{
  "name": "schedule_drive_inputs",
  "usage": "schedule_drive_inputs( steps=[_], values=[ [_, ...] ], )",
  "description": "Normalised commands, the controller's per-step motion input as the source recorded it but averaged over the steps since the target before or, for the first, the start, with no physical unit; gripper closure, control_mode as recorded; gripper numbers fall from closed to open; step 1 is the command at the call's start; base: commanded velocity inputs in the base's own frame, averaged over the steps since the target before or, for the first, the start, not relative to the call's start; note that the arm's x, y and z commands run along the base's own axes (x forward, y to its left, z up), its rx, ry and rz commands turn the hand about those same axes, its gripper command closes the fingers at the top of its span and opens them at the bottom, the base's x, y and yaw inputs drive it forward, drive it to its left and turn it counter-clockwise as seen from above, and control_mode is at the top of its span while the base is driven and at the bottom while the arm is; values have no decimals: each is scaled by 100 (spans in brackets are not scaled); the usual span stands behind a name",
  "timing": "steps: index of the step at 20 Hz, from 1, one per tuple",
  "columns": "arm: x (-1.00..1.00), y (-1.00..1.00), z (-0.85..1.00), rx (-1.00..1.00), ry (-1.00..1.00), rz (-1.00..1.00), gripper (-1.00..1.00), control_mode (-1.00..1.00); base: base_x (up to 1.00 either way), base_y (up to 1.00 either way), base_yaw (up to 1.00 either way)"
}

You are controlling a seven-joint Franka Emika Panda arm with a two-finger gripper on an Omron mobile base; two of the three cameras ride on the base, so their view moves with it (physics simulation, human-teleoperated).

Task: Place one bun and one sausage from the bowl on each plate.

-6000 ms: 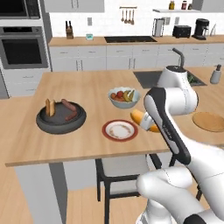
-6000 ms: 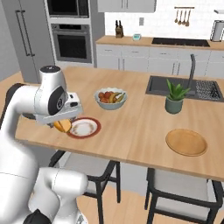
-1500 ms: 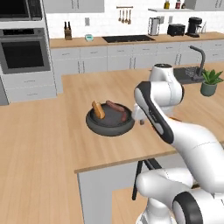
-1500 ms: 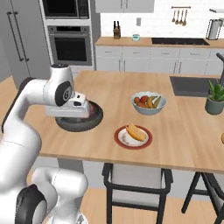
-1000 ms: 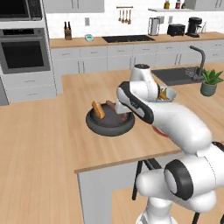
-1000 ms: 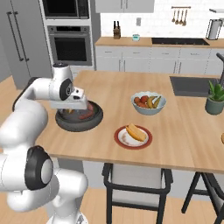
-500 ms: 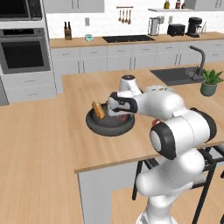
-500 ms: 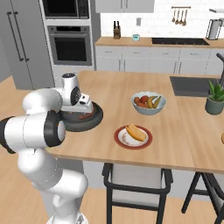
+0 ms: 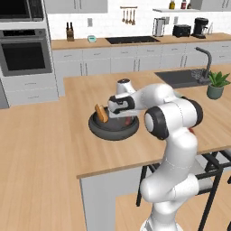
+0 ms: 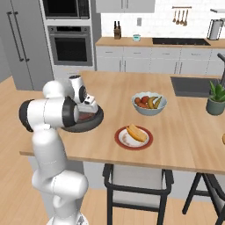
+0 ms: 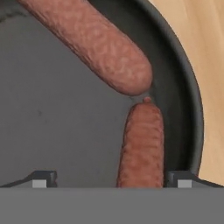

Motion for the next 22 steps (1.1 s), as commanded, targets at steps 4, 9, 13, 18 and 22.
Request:
schedule_drive_inputs(
  steps=[4,9,13,18,22],
  values=[
    [1,-33,-37,0,15,-15,-100,-100,0,0,0],
    [1,-3,-44,0,10,-7,100,-100,0,0,0],
    [-10,0,-33,0,3,-2,100,-100,0,0,0],
    [-44,0,-7,0,0,0,100,-100,0,0,0],
    [-57,-1,27,4,-6,0,100,-100,0,0,0]
  ],
)
